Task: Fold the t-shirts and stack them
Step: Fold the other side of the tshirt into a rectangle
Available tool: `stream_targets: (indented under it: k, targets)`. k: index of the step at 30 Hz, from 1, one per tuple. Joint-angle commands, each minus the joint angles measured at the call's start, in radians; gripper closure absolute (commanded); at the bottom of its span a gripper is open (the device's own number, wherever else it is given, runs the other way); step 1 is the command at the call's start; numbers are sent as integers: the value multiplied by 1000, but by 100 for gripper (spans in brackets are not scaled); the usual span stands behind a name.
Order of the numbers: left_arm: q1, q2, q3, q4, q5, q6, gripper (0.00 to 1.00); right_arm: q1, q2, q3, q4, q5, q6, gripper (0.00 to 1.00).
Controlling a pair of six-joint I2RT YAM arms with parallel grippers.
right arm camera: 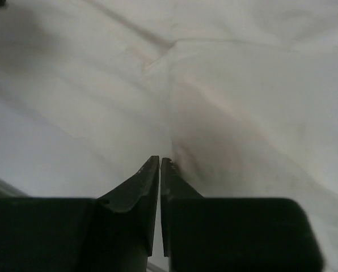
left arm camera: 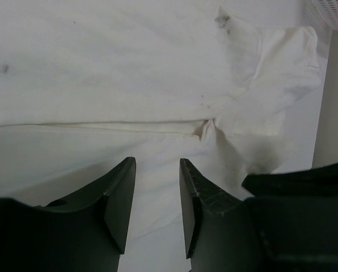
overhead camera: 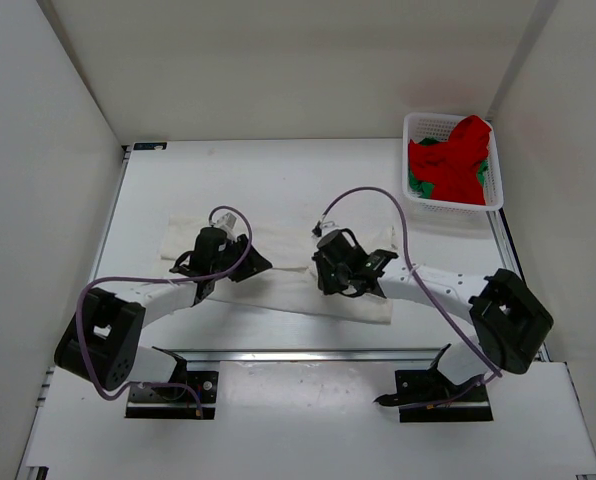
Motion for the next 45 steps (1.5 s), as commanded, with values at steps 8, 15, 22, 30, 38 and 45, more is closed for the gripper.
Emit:
stream_targets:
  k: [8, 15, 22, 30, 38, 45]
  targets:
    - [56, -74, 2, 12, 35, 11, 52, 94, -93, 34, -75, -10, 55, 81]
    - [30, -82, 15, -7, 44, 12, 52, -155, -189, -119, 3, -74, 15, 80]
    - [-188, -59, 32, 1, -11, -5, 53, -19, -126, -103, 78, -107, 1, 80]
    - [-359, 111, 107, 99, -41, -83, 55, -23, -181, -113, 9, 30, 36, 76]
    - [-377, 268, 201, 127, -47, -117, 54, -172, -406, -296, 110, -108, 65, 73]
    - [-406, 349, 256, 153, -47, -143, 55, -222, -456, -372, 138, -169, 71, 73]
